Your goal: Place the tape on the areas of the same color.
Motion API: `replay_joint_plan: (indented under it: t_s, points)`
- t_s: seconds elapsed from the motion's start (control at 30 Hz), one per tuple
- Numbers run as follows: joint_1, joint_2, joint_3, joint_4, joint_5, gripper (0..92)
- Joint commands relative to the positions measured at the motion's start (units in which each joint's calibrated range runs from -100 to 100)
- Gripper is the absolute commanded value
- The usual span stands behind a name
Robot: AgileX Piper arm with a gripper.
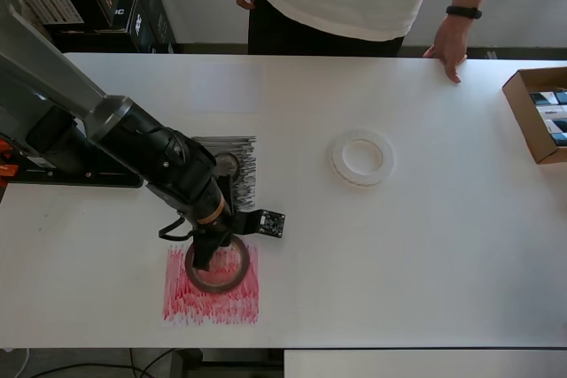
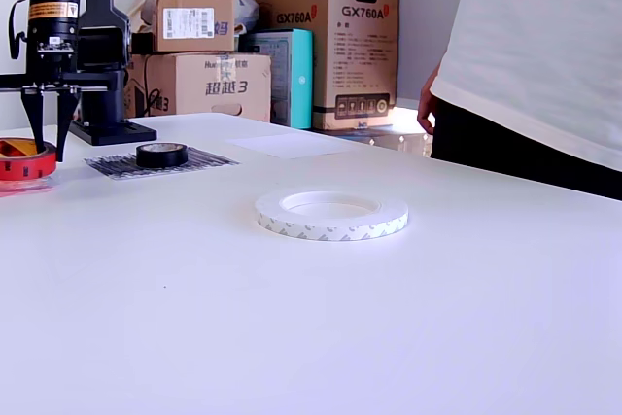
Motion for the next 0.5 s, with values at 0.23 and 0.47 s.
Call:
replay_joint_plan:
  t_s: [0.23, 0.47]
  points:
    - [-4.0, 0.4, -0.4, 0.6, -4.6, 0.0]
    - [-4.2, 0.4, -0.5, 0.6, -4.6, 0.0]
